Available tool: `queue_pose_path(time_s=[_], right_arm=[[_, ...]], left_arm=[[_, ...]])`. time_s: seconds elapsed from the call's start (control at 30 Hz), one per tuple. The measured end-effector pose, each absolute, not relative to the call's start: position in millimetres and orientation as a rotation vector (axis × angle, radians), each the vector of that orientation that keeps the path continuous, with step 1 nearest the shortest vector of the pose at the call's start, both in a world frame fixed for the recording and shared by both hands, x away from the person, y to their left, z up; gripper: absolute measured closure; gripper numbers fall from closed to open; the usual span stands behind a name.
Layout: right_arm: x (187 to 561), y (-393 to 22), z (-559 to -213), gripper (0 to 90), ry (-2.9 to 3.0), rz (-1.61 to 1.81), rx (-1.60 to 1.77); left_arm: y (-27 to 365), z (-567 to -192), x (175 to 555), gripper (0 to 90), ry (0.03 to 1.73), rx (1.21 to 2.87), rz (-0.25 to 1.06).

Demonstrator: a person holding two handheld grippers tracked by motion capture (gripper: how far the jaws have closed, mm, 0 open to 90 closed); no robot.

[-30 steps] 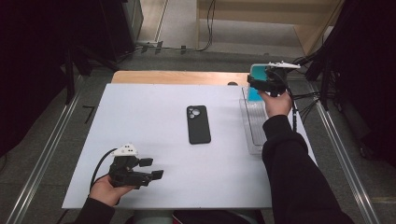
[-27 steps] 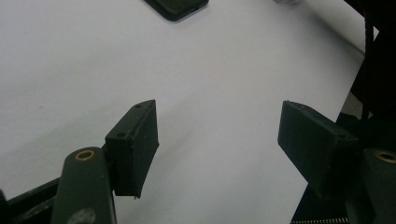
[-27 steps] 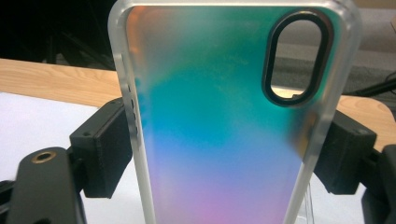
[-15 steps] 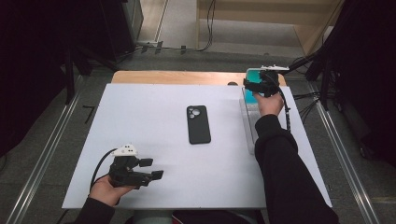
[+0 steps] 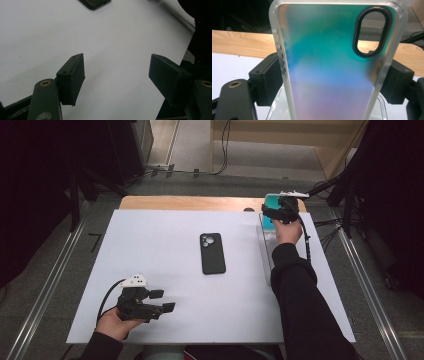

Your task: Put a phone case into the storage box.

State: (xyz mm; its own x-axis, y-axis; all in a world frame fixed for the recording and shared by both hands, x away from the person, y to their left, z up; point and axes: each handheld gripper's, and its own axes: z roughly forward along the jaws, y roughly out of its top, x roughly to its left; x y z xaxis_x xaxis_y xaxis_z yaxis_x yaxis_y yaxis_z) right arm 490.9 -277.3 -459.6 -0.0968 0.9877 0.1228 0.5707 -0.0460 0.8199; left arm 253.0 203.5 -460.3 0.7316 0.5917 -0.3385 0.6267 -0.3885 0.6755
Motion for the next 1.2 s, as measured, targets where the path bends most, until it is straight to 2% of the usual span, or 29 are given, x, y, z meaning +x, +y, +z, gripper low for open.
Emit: queue_pose_path(time_s=[0.43, 0.53, 1.1, 1.2], right_arm=[[491.1, -276.8, -462.4, 8.6, 1.723, 1.039, 1.653], [490.3, -277.0, -460.2, 0.0, 1.717, 1.041, 1.665], [455.9, -283.7, -420.4, 0.1, 1.86, 1.077, 1.727], [442.1, -283.7, -414.5, 6.3, 1.904, 1.127, 1.707]], left_arm=[[203.3, -460.8, 253.5, 29.2, 0.918, 2.098, -0.055], [203.1, -461.2, 253.8, 29.1, 0.92, 2.099, -0.058], [204.5, -459.1, 260.2, 29.0, 0.942, 2.089, -0.072], [204.0, -458.4, 262.8, 29.0, 0.94, 2.086, -0.081]])
